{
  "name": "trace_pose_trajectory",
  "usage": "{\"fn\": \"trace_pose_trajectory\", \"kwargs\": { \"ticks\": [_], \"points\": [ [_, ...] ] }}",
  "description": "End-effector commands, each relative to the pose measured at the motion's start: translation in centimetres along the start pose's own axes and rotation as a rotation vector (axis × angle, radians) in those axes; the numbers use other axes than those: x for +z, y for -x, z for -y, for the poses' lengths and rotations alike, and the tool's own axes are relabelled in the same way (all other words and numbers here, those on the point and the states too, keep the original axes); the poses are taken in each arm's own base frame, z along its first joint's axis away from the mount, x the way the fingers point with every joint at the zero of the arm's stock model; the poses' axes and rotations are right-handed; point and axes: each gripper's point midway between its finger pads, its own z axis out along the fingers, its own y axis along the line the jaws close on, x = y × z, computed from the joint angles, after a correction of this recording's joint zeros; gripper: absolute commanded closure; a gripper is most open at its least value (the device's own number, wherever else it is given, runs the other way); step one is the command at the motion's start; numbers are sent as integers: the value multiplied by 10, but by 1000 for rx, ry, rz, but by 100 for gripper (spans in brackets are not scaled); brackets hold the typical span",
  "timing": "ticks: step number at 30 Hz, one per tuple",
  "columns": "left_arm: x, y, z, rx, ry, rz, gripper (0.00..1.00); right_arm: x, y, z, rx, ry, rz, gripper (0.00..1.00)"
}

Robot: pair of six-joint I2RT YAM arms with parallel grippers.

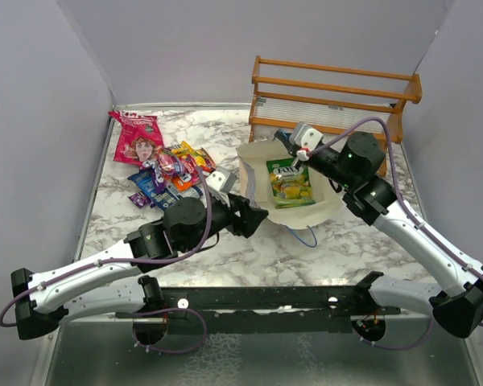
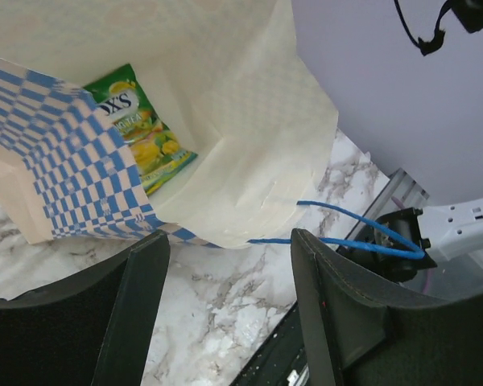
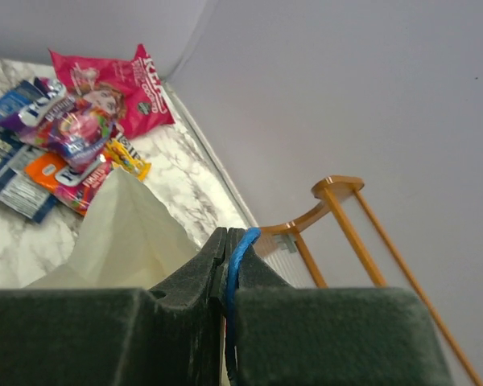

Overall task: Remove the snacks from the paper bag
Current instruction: Adjust the paper bag at the center of the board.

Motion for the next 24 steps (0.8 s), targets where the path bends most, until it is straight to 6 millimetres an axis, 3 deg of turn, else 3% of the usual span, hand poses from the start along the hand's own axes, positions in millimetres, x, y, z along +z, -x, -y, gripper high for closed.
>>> {"fn": "trace_pose_trajectory", "kwargs": {
  "ticks": [1,10,16,20,24],
  "points": [
    [4,-1,18,-67,-75,-9,35,2,17,-2,174,-31,60,98],
    [13,16,34,-53,-111,4,34,13,36,-3,272,-48,19,98],
    [20,20,43,-57,-138,-3,34,12,48,8,370,-111,-55,98],
    [26,14,44,-62,-135,-20,35,17,44,-1,398,-92,-96,98],
    [35,-5,33,-57,-89,-61,38,23,44,-5,434,-82,-111,98]
  ]
}}
